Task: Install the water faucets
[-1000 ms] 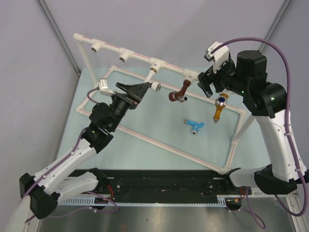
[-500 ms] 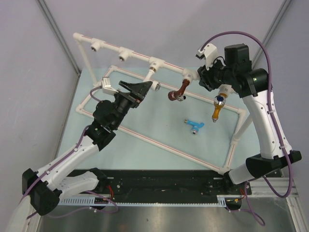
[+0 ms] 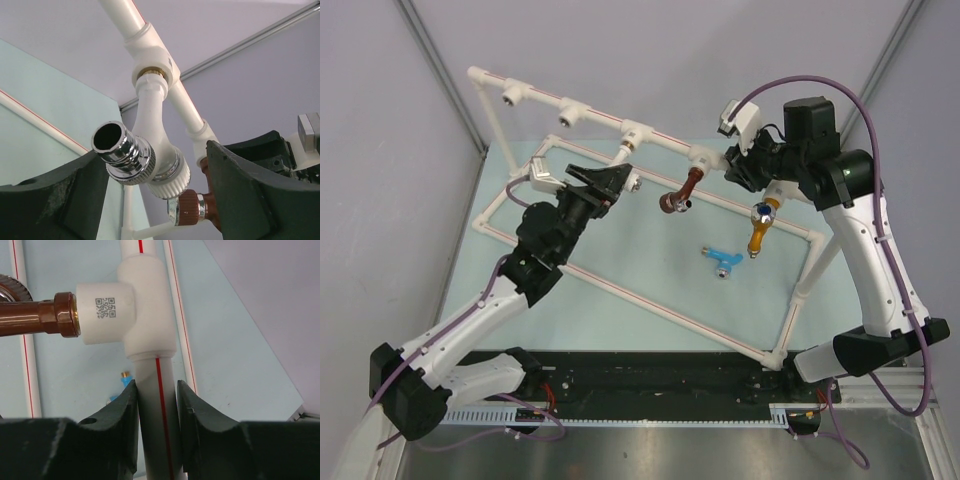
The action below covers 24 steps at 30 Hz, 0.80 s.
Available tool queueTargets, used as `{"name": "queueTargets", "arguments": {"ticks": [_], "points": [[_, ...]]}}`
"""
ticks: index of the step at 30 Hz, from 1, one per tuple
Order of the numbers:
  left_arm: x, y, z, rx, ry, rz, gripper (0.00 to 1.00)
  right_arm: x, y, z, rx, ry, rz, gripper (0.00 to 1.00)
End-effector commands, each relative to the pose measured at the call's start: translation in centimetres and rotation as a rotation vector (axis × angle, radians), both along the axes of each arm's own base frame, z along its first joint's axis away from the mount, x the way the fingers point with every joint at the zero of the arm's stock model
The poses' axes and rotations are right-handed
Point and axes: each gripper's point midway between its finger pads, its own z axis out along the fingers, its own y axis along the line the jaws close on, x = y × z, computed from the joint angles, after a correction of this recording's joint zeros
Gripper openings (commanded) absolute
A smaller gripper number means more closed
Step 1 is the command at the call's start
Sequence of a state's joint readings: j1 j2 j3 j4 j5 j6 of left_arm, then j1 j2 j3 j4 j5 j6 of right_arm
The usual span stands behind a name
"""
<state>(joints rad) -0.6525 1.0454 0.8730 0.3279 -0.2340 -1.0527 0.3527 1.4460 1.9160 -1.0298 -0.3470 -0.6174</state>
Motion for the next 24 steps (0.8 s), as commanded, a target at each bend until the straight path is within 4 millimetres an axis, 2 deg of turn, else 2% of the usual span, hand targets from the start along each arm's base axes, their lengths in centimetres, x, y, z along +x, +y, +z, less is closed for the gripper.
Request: {"name": "queueTargets", "arguments": {"ticks": [1, 8, 12, 21, 24], "points": [[0.3, 1.9, 3.1, -0.016, -0.067, 0.076, 0.77, 0.4, -0.9, -0.4, 0.068, 0.060, -0.139, 0.00], [0.6, 3.6, 2.9, 0.098, -0.103, 0.157, 0.63, 0.5, -0.8, -0.3, 0.075, 0.055, -0.135, 0.00], [0.8, 4.2, 2.9, 0.205, -0.144, 0.191, 0.51, 0.5, -0.8, -0.4, 0.074, 0.057, -0.134, 0.00], [0.9, 3.2, 2.8, 0.619, -0.353, 0.151, 0.30, 0.4, -1.0, -0.4, 0.073, 0.053, -0.143, 0.00], [0.6, 2.8, 3.5, 0.765, -0.464, 0.129, 0.28, 0.4, -1.0, -0.3, 0.077, 0.050, -0.142, 0.00]]}}
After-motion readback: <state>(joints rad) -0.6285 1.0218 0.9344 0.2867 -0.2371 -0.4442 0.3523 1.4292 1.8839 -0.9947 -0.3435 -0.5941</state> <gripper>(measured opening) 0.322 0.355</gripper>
